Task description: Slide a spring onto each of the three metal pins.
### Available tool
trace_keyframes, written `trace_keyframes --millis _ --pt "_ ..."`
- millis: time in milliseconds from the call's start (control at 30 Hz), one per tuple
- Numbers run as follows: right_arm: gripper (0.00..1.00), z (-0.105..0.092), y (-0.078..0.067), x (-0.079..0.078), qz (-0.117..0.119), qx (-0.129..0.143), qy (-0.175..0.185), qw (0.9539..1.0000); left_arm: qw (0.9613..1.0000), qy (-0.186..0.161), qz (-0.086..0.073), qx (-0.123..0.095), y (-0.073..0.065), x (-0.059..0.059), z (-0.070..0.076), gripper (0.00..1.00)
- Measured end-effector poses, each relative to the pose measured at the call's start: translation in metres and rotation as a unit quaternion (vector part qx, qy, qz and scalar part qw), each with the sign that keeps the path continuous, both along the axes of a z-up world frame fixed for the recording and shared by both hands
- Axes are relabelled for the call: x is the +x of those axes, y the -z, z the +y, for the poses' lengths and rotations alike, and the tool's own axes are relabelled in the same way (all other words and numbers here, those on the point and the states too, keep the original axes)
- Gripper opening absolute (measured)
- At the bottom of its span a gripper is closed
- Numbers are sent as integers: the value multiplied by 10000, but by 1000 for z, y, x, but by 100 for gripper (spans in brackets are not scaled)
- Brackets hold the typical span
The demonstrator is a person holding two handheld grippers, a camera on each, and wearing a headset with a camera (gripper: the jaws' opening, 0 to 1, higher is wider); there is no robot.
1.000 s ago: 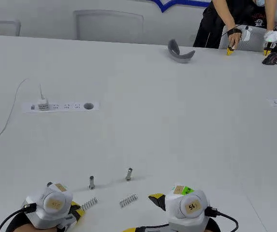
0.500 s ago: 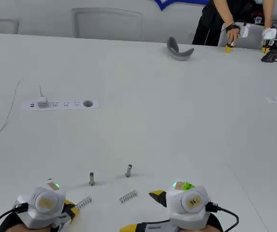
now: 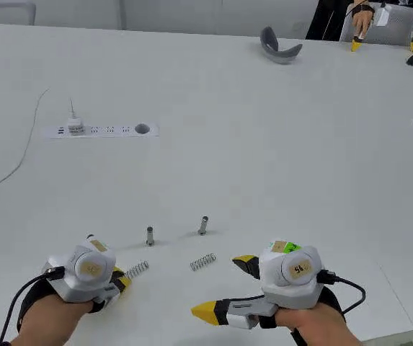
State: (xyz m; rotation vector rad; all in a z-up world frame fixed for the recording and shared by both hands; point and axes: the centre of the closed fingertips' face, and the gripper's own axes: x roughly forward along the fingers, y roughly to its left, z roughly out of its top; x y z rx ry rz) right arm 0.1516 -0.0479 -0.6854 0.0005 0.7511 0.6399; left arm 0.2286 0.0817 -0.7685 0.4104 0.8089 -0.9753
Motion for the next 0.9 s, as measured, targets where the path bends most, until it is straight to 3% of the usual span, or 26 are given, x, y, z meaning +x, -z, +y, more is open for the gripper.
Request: trace_keyframes --millis 333,667,800,900 --pt "79 3 -2 2 -23 10 -13 10000 9997 228 -31 59 0 2 -6 16" --pt "78 1 0 -1 12 7 1 10000 9969 692 -228 310 0 0 -15 11" --pt "78 0 1 -1 18 10 15 10000 9973 655 -112 326 0 -1 -17 10" --pt "78 -1 0 0 20 52 53 10000 9983 560 -47 173 -6 -2 -20 10"
